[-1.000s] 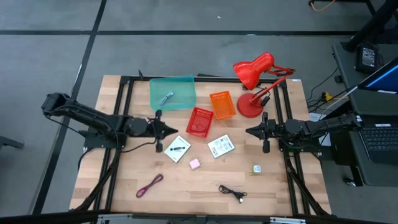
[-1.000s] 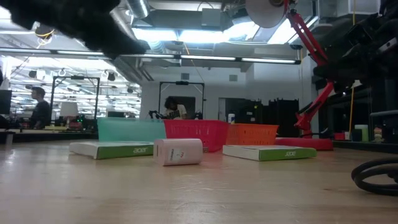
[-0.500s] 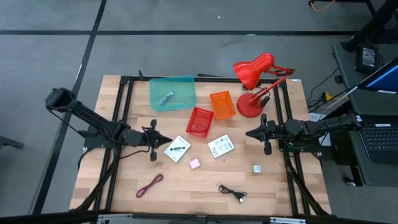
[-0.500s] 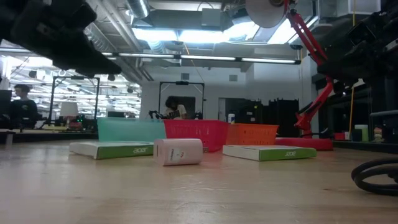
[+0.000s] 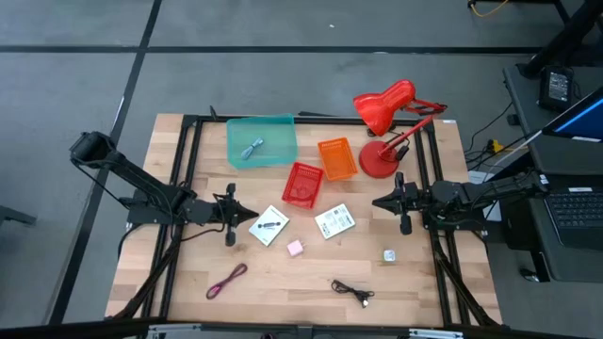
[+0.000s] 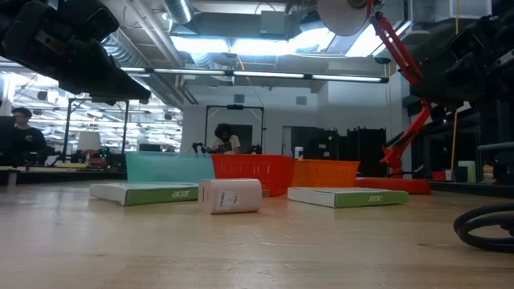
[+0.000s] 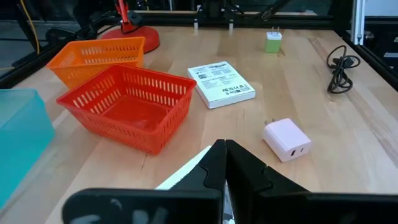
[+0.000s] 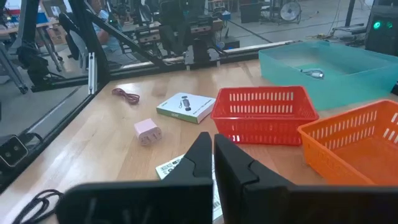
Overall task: Pick and place items into bin
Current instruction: Put the green charger adapter into orange bin
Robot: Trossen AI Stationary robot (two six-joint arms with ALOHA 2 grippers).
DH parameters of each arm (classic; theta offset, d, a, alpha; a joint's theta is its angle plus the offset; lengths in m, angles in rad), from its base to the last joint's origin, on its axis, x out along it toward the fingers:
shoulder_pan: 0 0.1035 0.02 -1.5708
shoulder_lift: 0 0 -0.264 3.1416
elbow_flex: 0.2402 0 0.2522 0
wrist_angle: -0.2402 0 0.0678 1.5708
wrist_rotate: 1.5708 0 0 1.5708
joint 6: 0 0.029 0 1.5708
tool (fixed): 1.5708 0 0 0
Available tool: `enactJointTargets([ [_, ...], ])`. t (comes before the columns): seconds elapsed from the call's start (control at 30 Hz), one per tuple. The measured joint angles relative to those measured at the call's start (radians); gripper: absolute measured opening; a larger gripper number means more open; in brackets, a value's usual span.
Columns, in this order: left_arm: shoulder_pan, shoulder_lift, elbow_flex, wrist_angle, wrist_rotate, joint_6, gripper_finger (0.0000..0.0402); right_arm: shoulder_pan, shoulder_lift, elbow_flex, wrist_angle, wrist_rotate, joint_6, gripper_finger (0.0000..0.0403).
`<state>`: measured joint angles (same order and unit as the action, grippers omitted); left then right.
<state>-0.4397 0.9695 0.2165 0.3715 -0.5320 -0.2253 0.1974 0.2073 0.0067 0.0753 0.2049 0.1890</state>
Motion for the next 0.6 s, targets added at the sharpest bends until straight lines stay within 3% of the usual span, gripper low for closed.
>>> enactJointTargets([
  [0.2, 0.000, 0.000, 0.000, -0.003, 0.002, 0.002, 0.0003, 0.003, 0.000, 0.013, -0.011, -0.132, 0.094, 0.0000],
  [0.6, 0.000, 0.000, 0.000, -0.004, -0.001, 0.003, 0.0003, 0.098, 0.071, 0.176, -0.360, -0.134, 0.212, 0.0000],
])
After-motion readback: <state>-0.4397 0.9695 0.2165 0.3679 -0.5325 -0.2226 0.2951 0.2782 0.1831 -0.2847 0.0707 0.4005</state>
